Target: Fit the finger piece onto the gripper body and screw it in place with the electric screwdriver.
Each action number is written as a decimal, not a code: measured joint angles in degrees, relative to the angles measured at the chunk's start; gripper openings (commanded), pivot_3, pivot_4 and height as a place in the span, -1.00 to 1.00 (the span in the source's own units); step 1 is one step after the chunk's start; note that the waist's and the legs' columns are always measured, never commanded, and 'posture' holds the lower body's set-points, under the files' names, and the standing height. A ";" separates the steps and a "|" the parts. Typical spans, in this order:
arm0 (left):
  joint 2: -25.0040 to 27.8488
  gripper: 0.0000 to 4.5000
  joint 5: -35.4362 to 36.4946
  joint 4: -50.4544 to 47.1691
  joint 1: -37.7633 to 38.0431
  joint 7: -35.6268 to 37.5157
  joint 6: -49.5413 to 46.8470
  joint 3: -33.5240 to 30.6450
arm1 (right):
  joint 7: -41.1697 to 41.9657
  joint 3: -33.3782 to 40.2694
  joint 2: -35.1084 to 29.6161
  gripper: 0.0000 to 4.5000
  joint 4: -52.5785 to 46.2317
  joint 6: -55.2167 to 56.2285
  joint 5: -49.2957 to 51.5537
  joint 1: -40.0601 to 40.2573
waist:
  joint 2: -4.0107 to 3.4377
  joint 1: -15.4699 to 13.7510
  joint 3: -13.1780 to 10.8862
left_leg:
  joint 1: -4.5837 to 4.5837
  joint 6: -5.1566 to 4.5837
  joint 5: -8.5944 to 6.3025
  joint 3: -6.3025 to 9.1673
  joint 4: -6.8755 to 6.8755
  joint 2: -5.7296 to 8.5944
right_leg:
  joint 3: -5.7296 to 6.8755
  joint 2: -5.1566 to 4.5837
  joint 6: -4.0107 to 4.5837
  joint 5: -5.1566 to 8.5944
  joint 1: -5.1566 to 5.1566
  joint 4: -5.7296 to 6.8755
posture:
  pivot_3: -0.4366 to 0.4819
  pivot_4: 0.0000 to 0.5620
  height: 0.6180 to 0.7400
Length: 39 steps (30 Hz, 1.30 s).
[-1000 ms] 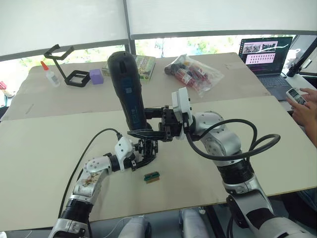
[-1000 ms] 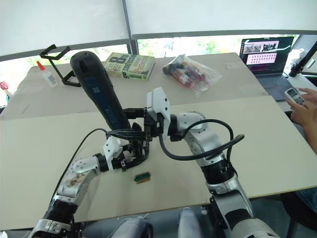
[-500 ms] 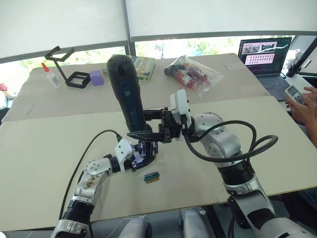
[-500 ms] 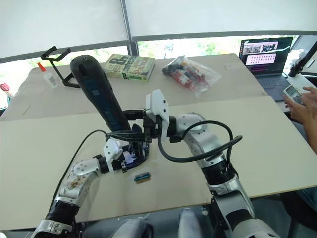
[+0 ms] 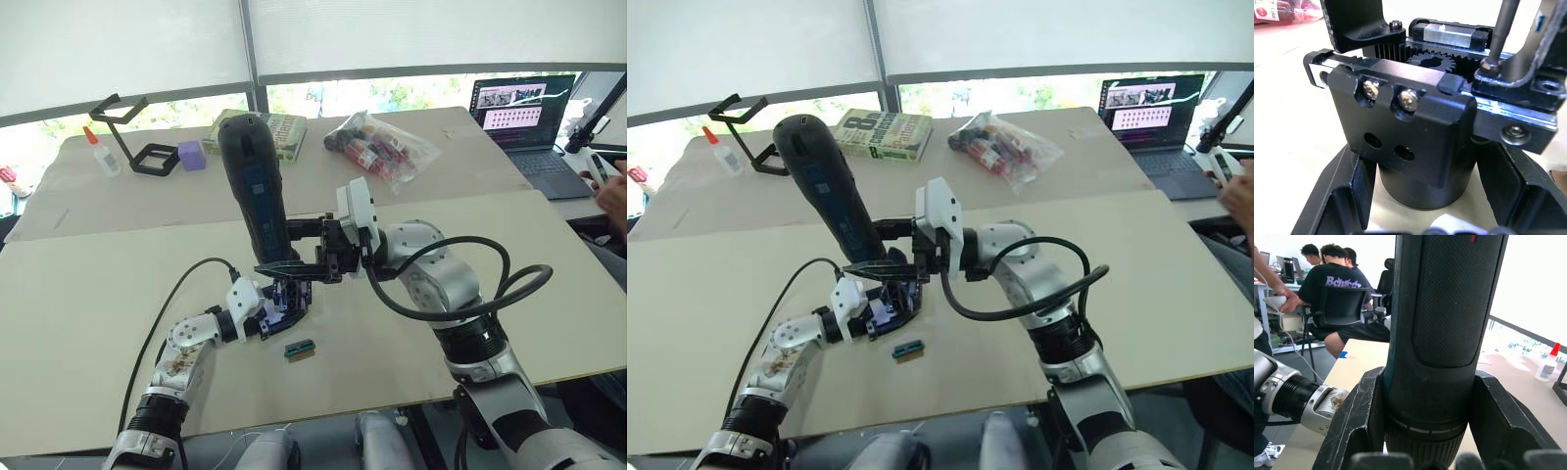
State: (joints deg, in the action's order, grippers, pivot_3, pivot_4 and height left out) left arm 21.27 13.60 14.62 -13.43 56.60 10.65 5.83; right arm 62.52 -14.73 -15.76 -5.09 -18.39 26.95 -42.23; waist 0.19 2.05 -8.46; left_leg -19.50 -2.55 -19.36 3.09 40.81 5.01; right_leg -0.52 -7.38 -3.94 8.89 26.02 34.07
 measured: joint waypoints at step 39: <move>-1.21 0.98 2.28 -1.18 0.27 -2.24 -3.86 -1.60 | 2.12 15.55 -10.43 -0.12 -10.99 -4.73 17.19 0.28 | 0.00 -1.17 -0.03 | -0.38 -0.02 -0.01 0.01 0.01 0.01 | 0.02 -0.04 0.00 0.00 0.25 -0.05 | -0.05 -0.47 1.00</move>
State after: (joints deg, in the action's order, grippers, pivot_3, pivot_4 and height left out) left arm 20.06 15.88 13.44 -13.16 54.36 6.79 4.24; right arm 64.65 0.81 -26.19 -16.08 -23.12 44.14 -41.95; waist 0.19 0.88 -8.49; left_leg -19.88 -2.58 -19.37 3.10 40.82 5.02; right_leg -0.50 -7.42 -3.94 8.88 26.27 34.02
